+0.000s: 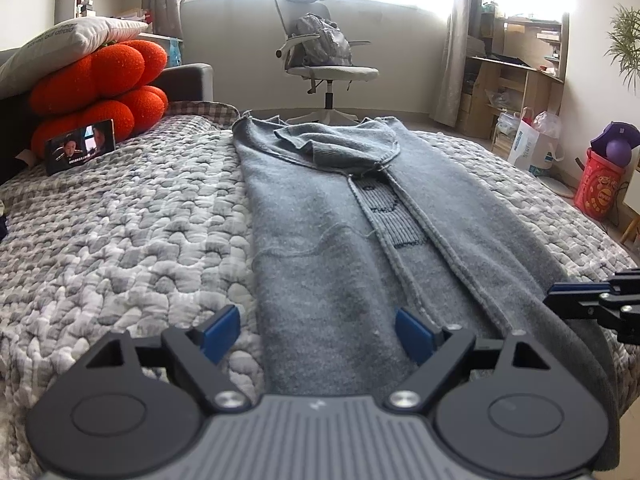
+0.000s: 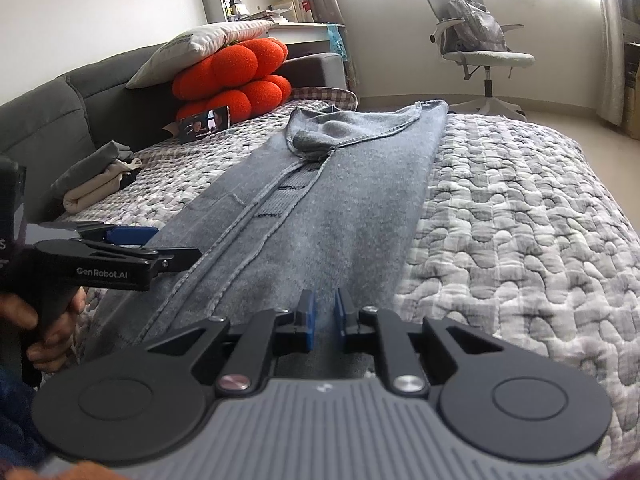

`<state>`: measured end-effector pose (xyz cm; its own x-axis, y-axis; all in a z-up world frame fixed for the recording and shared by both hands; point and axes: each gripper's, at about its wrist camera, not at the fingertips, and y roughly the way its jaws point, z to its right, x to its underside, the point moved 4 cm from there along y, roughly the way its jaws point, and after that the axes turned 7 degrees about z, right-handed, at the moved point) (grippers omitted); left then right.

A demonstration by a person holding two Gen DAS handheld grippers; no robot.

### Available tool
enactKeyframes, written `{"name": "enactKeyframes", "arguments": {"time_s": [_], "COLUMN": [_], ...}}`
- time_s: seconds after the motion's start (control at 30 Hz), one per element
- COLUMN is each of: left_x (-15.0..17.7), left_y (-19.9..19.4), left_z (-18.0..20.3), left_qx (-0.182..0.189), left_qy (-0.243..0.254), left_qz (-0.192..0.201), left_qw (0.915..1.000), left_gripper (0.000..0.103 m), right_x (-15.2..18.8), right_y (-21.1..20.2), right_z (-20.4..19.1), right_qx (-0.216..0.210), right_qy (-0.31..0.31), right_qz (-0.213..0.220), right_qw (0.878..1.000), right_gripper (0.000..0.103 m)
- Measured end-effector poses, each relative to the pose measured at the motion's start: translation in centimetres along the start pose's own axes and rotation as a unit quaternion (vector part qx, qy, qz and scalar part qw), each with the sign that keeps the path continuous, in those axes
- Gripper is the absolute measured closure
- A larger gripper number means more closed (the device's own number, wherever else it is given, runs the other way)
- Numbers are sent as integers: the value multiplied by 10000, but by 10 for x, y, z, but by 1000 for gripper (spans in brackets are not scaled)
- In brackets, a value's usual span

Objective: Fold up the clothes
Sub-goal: 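Move both open grippers down to the sweatshirt's ribbed hem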

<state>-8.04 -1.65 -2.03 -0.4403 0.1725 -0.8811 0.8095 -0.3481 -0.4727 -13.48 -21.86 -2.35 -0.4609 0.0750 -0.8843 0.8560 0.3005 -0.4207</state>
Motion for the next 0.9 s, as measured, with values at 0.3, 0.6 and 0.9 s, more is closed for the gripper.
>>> {"name": "enactKeyframes", "arguments": {"time_s": [0.3,0.6,0.9], "left_x": [0,7,20], "left_y": [1,-16,-42], "left_z": [1,-4,-10], "left_qx": [-19,155,233], "left_qy": [33,192,498], "left_qz": [-8,-18,-135], "left_qw": [10000,9997,9984], "left_gripper": [13,13,12], "right_x": [1,12,15], "right_y": [-1,-16,-25], "right_z": [-1,-7,-12], "right_qx": [-40,-273,-285], "right_qy": [13,18,4], "right_qz": [-11,-70,-87], "right_qw": [10000,9996,9996], "right_gripper": [86,73,68]}}
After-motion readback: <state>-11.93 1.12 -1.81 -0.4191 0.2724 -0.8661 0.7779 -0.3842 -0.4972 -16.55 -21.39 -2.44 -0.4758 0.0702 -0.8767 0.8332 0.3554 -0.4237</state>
